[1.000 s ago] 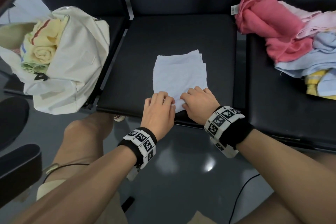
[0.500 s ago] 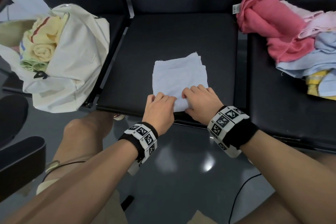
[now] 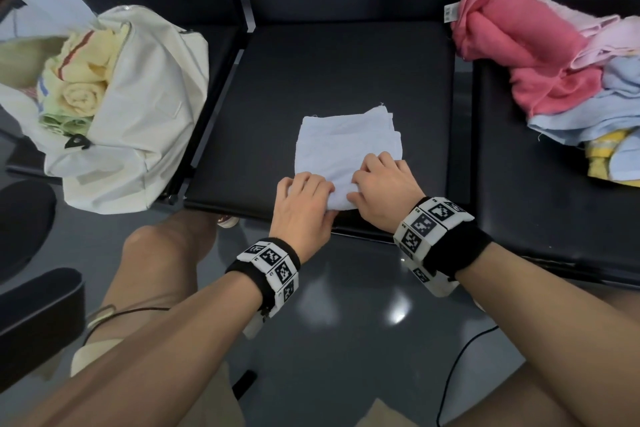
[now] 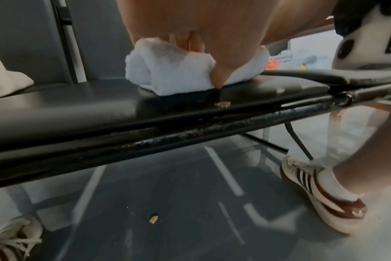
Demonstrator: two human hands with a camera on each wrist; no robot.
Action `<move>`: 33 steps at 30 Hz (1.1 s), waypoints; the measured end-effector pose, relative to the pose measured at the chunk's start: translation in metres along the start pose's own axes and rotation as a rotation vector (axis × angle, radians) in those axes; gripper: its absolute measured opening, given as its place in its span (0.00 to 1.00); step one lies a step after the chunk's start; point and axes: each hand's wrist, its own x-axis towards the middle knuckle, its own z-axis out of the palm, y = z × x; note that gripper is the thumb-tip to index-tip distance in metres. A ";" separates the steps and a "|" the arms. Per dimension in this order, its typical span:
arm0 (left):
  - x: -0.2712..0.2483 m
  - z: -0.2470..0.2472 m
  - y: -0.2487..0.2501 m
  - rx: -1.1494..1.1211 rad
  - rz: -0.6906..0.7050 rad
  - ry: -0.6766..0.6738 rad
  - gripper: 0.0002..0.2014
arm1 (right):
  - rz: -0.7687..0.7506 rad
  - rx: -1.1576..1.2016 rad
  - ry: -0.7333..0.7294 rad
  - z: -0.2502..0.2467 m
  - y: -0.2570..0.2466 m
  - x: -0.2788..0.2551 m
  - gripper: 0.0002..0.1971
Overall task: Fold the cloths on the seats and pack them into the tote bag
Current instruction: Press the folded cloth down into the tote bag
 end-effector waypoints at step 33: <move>0.020 -0.018 0.006 0.030 -0.190 -0.185 0.13 | -0.021 0.125 0.003 -0.003 0.004 -0.004 0.19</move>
